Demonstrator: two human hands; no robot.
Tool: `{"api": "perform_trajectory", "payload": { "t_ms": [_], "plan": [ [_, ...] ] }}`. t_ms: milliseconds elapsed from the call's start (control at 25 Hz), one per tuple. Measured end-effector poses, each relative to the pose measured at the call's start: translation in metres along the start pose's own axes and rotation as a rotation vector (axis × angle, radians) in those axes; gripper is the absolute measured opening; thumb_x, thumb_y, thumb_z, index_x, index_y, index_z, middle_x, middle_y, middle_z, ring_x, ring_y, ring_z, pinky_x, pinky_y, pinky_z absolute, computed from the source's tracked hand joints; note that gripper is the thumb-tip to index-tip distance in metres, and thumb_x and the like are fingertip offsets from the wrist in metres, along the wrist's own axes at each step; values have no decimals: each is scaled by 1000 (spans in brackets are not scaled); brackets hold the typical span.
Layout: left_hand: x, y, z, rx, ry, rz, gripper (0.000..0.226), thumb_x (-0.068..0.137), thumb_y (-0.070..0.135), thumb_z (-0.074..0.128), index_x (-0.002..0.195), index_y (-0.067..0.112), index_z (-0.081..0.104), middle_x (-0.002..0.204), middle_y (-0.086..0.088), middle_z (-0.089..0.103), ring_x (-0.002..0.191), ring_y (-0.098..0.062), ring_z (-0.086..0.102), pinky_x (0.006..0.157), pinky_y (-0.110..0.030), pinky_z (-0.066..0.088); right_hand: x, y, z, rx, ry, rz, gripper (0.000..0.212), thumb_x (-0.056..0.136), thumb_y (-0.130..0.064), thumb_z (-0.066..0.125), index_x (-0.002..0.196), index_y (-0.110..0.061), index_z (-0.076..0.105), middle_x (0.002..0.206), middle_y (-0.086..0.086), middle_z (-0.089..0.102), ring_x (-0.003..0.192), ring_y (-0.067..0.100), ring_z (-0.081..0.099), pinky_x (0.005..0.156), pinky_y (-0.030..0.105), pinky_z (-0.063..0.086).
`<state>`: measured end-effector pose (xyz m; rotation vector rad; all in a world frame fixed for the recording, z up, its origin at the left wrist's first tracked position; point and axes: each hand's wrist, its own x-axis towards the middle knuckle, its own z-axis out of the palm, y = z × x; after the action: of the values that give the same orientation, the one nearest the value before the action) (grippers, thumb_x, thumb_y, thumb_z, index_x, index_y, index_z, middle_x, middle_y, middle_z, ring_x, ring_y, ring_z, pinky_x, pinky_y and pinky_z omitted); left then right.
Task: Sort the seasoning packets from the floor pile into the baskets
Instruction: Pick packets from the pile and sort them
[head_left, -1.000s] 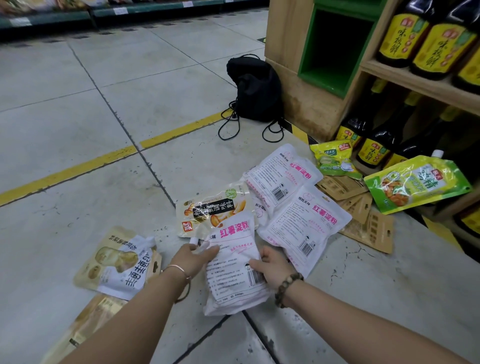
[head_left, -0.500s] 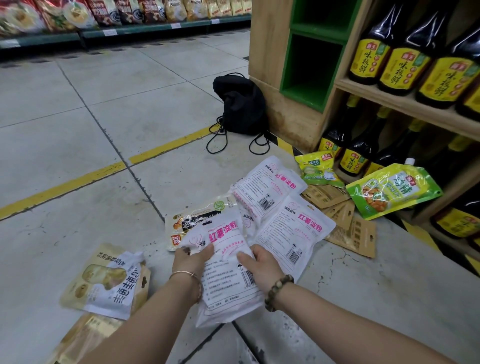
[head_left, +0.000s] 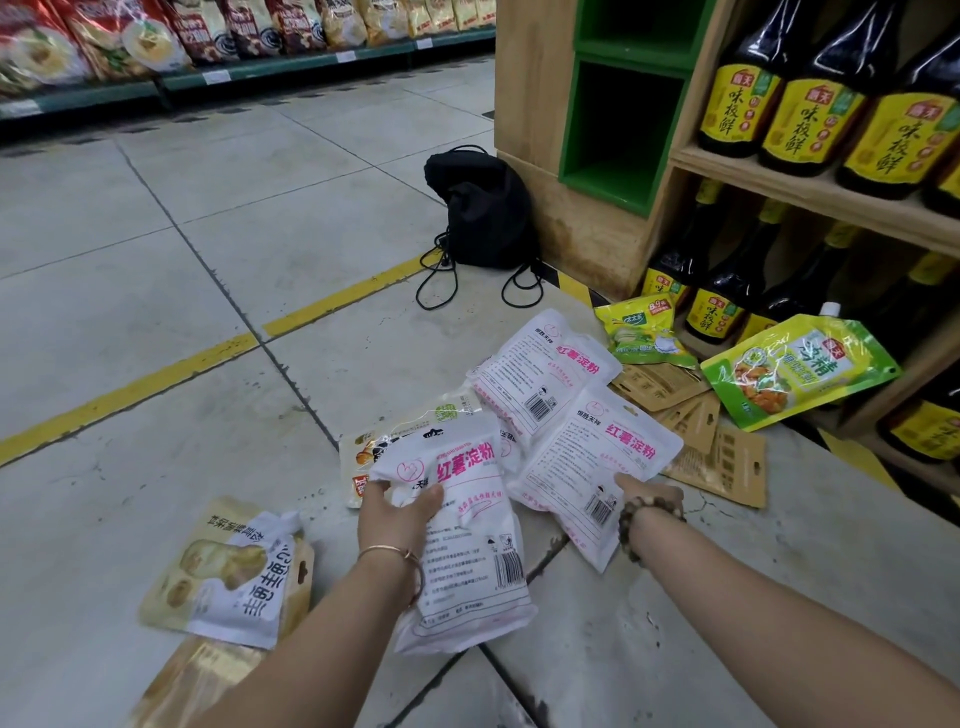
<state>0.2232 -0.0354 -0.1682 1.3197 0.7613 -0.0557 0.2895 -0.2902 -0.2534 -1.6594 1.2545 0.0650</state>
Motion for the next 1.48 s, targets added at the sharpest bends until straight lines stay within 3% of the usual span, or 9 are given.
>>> {"api": "perform_trajectory", "payload": {
  "t_ms": [200,280,360,520,640,800,960,1240,1480],
  "plan": [
    [3,2,8,57,-15,45,27,78,8,73,93,20,55,80,-3,65,56,-17,66,41,-22,48,28,-17,18,26,-264,80,61,87,-45,58,129,-3,43,131,10,48,120,27,47,100,37,38],
    [5,-1,15,103,-37,72,25,78,10,73,90,22,54,80,2,65,58,-14,66,43,-19,47,28,-18,25,73,-228,72,39,92,-43,53,117,-14,48,120,7,51,111,23,50,87,27,40],
    [9,-4,21,134,-64,73,26,78,12,73,99,18,58,87,-1,68,68,-18,67,49,-22,49,24,-13,31,21,-190,47,50,84,-47,62,121,-13,55,118,6,60,106,22,58,73,22,45],
    [21,-14,31,134,-84,79,22,78,9,73,94,22,63,84,5,70,67,-14,69,50,-23,52,14,-1,30,169,-60,-86,45,82,-27,70,117,0,59,121,15,61,107,29,58,84,31,44],
    [27,-21,38,180,-88,104,19,80,11,72,93,23,64,85,10,69,69,-9,68,54,-22,53,2,1,21,333,-97,-234,14,87,-13,63,100,-12,61,106,8,64,95,21,60,77,26,41],
    [14,-13,49,202,-83,76,22,84,10,67,105,12,64,83,5,67,60,1,65,51,-15,50,-26,12,-11,328,-139,-336,12,87,-5,61,86,-17,59,94,2,65,77,8,59,71,26,48],
    [-26,23,53,322,-108,123,27,87,12,64,114,10,61,66,21,60,45,18,52,42,0,36,-72,9,-68,265,-191,-375,10,86,-2,61,88,-12,61,88,-1,65,82,14,61,75,29,50],
    [-164,117,71,496,-204,15,44,88,16,62,128,0,52,36,33,46,38,18,48,35,-1,33,-175,-27,-228,273,-134,-337,17,86,-2,60,84,-18,62,81,-15,65,71,-6,61,62,11,48],
    [-278,187,109,510,-293,-59,44,87,19,65,128,14,50,58,22,56,40,15,52,37,-5,39,-246,-65,-369,262,-21,-272,15,86,-6,62,81,-20,62,78,-20,63,66,-11,59,61,14,49]
  ]
}}
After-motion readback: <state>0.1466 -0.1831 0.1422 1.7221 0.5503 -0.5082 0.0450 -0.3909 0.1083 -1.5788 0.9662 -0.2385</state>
